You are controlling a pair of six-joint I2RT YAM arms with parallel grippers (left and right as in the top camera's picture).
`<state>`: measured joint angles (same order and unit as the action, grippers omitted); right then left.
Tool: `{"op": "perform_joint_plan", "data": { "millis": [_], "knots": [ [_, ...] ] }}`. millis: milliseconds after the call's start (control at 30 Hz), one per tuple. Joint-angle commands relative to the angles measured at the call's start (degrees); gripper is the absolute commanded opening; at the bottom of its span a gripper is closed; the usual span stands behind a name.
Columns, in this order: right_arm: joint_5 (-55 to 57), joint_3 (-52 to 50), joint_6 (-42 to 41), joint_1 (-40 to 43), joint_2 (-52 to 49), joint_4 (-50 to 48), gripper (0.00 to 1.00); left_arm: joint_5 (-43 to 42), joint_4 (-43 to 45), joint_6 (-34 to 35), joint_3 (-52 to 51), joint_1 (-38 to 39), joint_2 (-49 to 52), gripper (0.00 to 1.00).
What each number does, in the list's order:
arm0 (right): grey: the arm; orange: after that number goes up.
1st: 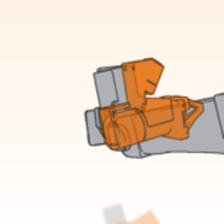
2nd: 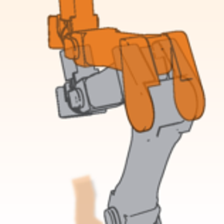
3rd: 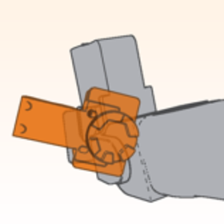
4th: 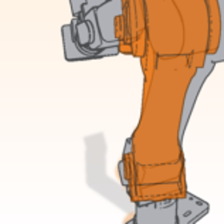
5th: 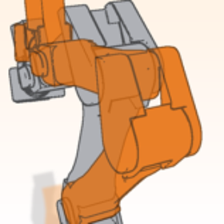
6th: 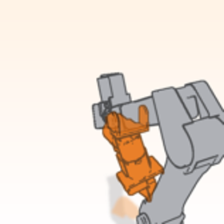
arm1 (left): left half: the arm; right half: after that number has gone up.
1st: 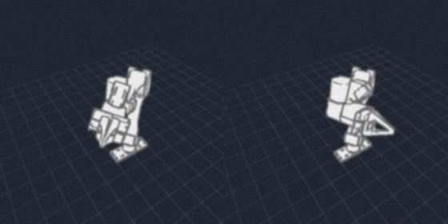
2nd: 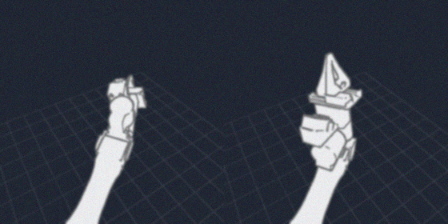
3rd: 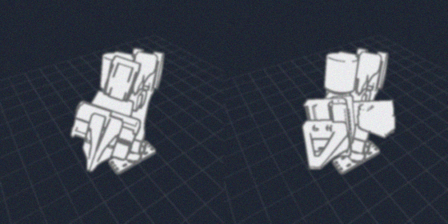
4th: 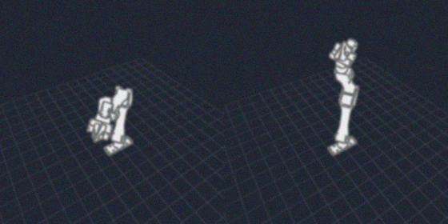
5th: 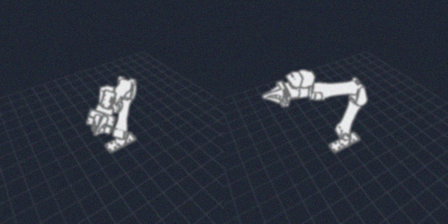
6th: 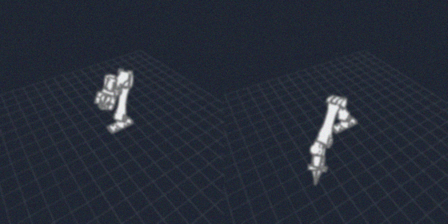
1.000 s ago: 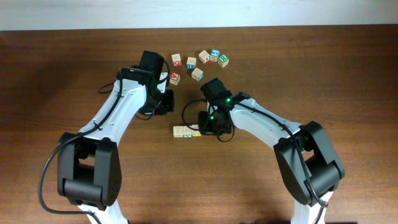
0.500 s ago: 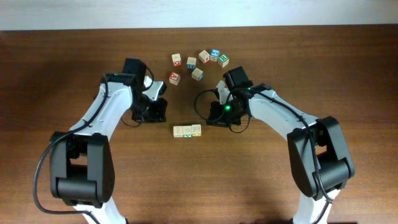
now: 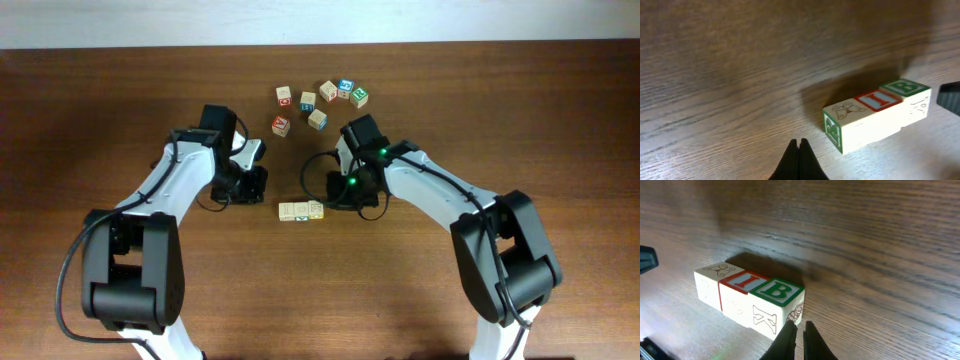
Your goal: Rotate 3 blocks
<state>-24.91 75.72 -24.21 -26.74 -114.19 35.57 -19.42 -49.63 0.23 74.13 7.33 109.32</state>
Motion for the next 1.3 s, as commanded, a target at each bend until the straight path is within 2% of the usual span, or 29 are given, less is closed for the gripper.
{"op": "perform_joint_plan", "data": {
  "millis": [0,400,967,1067,1267],
  "knots": [
    [1.62,-1.53,-0.7,-0.04,-0.74,-0.46,0.09,0.74,1.57,0.68,-2.58,0.17,0.61,0.0],
    [1.38,-3.48,-1.01,0.11,-0.74,-2.34,0.09,-8.09,9.77,1.86,-9.64,0.15,0.61,0.0],
    [1.18,-3.85,-1.81,0.11,-0.76,-3.15,0.09,-11.54,10.45,1.92,-9.7,0.15,0.61,0.0],
    [1.2,-3.85,-4.72,0.04,-0.76,-3.72,0.08,-11.89,9.51,3.93,-9.7,0.15,0.61,0.0],
    [1.16,-3.85,-5.27,-0.57,-0.9,-3.96,0.07,-11.93,9.97,4.31,-9.7,0.15,0.61,0.0]
  ]
}}
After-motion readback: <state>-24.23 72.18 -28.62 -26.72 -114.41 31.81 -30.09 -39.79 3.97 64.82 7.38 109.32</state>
